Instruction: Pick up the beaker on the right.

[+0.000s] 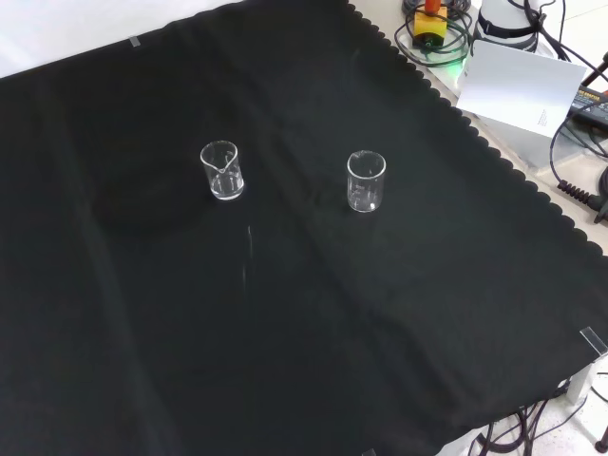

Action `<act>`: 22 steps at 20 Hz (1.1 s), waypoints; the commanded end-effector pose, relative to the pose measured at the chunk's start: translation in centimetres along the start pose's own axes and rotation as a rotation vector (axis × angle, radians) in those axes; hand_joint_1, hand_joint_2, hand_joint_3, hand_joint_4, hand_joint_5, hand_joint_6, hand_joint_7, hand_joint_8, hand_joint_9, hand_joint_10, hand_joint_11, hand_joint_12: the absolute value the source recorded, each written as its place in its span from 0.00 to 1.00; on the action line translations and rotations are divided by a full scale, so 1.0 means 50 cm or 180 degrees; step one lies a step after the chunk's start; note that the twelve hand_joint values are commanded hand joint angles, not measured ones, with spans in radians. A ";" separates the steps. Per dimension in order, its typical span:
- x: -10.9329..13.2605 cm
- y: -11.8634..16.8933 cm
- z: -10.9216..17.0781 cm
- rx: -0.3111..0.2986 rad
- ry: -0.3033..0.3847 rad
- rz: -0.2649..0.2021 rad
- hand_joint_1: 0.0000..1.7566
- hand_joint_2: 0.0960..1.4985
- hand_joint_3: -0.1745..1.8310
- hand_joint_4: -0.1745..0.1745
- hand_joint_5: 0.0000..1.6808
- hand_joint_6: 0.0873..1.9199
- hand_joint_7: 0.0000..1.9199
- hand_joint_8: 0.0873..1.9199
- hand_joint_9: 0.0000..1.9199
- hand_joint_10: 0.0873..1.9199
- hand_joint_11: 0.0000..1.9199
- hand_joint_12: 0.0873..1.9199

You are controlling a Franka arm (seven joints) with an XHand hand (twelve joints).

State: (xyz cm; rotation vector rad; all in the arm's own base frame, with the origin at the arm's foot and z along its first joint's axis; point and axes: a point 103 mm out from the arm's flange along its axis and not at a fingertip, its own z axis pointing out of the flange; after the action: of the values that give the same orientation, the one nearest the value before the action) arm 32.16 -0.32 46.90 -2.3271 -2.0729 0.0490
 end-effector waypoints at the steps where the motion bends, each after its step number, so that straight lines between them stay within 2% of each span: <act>1: -0.040 0.047 0.060 0.0112 0.0047 0.0187 0.05 0.78 0.27 0.44 0.16 0.00 0.01 0.25 0.05 0.32 0.00 0.67; 8: -0.076 0.127 0.123 0.0223 0.0130 0.0230 0.06 0.78 0.26 0.44 0.16 0.00 0.01 0.25 0.06 0.32 0.00 0.67; 16: -0.093 0.233 0.188 0.0259 0.0266 0.0192 0.07 0.78 0.26 0.44 0.16 0.00 0.01 0.25 0.06 0.32 0.00 0.67; 22: -0.093 0.290 0.261 0.0311 0.0366 0.0125 0.07 0.78 0.26 0.44 0.16 0.00 0.01 0.25 0.06 0.33 0.00 0.67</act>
State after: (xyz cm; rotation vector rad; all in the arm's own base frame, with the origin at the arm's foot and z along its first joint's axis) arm 42.02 -5.50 36.08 -2.2774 -1.9168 0.0920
